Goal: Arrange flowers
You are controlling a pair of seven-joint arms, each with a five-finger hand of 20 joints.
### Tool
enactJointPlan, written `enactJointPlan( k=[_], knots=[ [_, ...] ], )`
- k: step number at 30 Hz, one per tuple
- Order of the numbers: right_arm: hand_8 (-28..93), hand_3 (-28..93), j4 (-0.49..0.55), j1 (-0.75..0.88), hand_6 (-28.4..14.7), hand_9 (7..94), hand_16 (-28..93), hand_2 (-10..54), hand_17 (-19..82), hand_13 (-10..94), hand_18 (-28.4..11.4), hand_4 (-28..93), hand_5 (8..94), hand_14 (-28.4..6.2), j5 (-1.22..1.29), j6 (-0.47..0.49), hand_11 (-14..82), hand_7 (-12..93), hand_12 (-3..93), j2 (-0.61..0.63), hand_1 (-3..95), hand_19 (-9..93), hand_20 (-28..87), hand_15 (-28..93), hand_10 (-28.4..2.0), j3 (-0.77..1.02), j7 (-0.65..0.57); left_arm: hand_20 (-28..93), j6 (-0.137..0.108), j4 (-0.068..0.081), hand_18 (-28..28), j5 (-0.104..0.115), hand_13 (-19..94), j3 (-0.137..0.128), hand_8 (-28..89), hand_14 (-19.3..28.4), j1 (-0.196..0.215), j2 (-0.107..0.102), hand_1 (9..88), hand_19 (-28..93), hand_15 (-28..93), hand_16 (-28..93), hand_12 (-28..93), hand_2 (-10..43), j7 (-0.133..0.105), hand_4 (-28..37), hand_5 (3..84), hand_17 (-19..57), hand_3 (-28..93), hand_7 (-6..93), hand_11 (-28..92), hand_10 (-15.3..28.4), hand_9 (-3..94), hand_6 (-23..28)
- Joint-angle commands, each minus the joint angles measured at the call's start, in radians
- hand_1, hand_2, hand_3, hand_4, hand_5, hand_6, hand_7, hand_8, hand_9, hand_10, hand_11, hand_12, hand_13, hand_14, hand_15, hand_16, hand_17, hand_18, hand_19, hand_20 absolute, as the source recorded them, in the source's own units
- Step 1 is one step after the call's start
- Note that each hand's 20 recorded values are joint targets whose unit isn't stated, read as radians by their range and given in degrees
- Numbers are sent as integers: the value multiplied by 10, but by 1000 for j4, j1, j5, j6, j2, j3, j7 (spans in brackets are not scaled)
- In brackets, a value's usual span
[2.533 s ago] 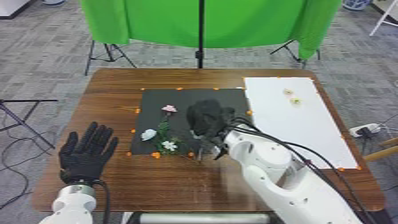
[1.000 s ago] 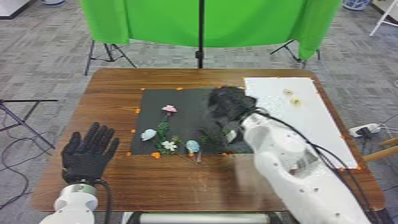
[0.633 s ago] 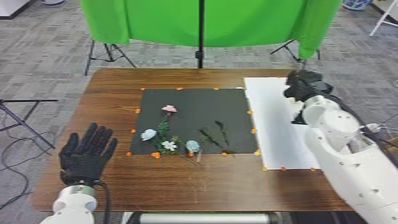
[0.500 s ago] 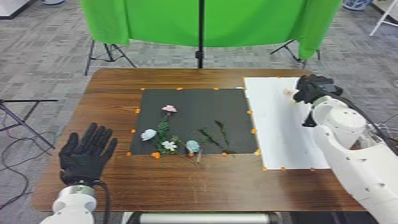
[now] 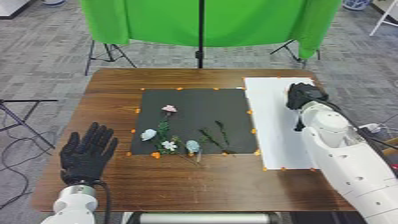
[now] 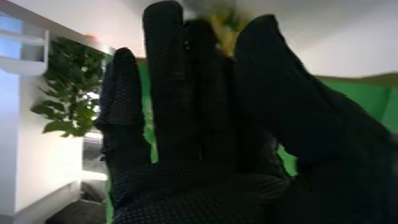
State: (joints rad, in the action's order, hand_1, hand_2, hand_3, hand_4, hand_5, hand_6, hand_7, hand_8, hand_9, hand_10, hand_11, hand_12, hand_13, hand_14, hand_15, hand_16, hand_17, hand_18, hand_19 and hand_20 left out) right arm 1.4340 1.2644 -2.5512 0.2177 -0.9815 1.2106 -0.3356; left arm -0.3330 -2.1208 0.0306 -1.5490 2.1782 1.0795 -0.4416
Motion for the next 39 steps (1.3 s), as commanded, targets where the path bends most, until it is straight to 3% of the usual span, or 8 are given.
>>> enactJointPlan(
  k=[1,6,11,14,20,29,32,39],
  knots=[
    [-16,702,61,45,34,889,397,-95,298,725,-202,-283,810,-60,18,-103,75,250,358,12,602,773,339,274,-92,-21,14,145,8,1,149,-6,308,5,-100,164,10,9,267,400,413,-93,96,152,9,-283,493,-82,771,128,255,164,428,111],
    [-12,710,237,75,30,895,401,-95,301,732,-204,-283,817,-60,61,-137,75,249,371,41,605,778,344,278,-91,-49,53,145,8,-1,149,-4,308,1,-100,164,15,6,266,399,413,-93,97,152,4,-283,491,-82,772,129,255,164,428,111],
    [-8,716,380,97,26,894,404,-95,299,730,-206,-283,813,-61,217,-29,74,247,376,-8,603,783,348,283,-91,-33,76,145,8,0,149,5,308,9,-101,164,13,11,266,399,414,-92,96,152,17,-283,489,-81,772,129,253,164,427,110],
    [-7,718,414,96,26,890,404,-95,298,726,-207,-283,811,-61,221,-32,74,248,378,-9,601,784,350,285,-92,-85,118,145,7,3,150,-2,308,9,-101,165,7,9,266,399,413,-92,97,152,15,-283,488,-82,771,129,254,164,427,109],
    [-13,723,391,39,23,879,396,-95,291,714,-209,-283,800,-63,220,48,71,251,374,-15,584,782,351,289,-96,-194,190,145,3,2,149,-4,307,11,-102,165,-2,3,266,399,414,-92,96,152,8,-283,486,-82,772,131,254,164,425,109],
    [-17,723,339,24,23,876,390,-95,292,711,-209,-283,796,-61,180,-15,73,253,370,-24,584,786,355,295,-94,-286,186,146,-5,5,149,-3,307,11,-102,165,-7,4,266,400,416,-93,96,153,9,-283,486,-82,772,133,255,164,425,108],
    [-18,721,311,18,24,877,390,-95,292,712,-210,-283,796,-61,196,28,74,253,369,-25,590,790,358,297,-95,-302,165,146,-2,5,149,-1,308,12,-103,165,-11,-3,266,400,417,-93,96,154,11,-283,492,-82,771,132,256,164,426,111],
    [-25,725,315,31,22,865,395,-95,292,707,-213,-283,782,-62,173,-2,70,240,365,-38,588,798,365,305,-96,-310,166,146,2,6,150,-2,308,15,-102,165,-8,-3,264,400,416,-94,96,156,18,-283,492,-82,772,132,256,163,427,111]
  ],
)
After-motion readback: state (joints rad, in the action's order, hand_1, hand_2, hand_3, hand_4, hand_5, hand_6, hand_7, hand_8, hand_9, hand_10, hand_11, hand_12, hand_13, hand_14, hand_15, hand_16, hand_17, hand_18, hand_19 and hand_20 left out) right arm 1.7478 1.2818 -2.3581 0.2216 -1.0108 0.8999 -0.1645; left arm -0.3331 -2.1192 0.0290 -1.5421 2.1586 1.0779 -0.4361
